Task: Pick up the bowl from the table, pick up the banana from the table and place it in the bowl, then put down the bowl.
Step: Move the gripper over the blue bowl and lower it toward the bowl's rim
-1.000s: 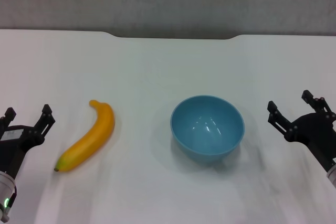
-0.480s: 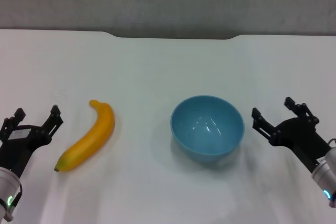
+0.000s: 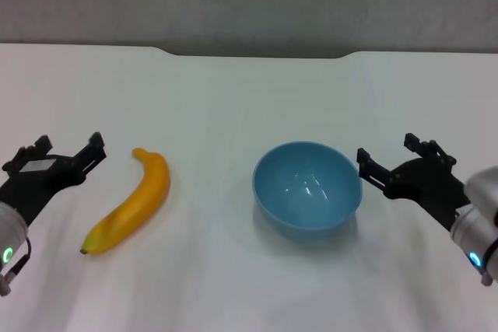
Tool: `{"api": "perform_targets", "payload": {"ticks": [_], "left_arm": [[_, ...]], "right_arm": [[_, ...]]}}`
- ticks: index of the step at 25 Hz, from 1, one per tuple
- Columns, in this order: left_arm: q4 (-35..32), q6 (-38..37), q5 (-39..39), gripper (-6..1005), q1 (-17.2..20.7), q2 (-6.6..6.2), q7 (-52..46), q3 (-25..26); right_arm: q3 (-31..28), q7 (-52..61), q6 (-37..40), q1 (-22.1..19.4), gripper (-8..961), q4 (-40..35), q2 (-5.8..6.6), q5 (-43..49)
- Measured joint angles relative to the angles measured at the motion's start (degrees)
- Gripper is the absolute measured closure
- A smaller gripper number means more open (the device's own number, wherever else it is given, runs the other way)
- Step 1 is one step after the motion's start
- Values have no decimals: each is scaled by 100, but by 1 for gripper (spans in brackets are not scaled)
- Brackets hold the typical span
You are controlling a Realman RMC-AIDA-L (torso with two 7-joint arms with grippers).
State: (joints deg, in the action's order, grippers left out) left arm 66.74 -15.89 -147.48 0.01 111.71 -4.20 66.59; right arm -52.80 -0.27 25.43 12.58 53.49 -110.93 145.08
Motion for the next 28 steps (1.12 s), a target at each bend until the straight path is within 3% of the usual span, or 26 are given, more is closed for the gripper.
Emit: {"api": "perform_targets", "payload": {"ticks": [3, 5, 7, 10, 13, 19, 28], "left_arm": [[579, 1005, -282, 91, 99, 128, 71, 380], [861, 1572, -300, 91, 118, 162, 180, 538], [1159, 2235, -279, 91, 100, 212, 305, 747], [1357, 2942, -273, 91, 32, 367, 563, 1098], [1401, 3344, -232, 91, -12, 465, 826, 1342], [1340, 3474, -137, 92, -67, 464, 871, 1487], [1277, 3428, -160, 91, -77, 481, 881, 1474]], "right_arm": [[-665, -295, -1435, -305, 46, 981, -77, 463], [-1187, -580, -2651, -389, 46, 1589, -235, 664], [-1593, -788, -3644, -352, 46, 1966, -354, 727], [-1952, -863, -4757, -73, 47, 2221, -385, 597], [-2128, -859, -5186, 118, 48, 2230, -385, 450], [-2311, -789, -5382, 234, 47, 2106, -401, 412], [-2347, -942, -5053, 809, 46, 964, -409, -160]]}}
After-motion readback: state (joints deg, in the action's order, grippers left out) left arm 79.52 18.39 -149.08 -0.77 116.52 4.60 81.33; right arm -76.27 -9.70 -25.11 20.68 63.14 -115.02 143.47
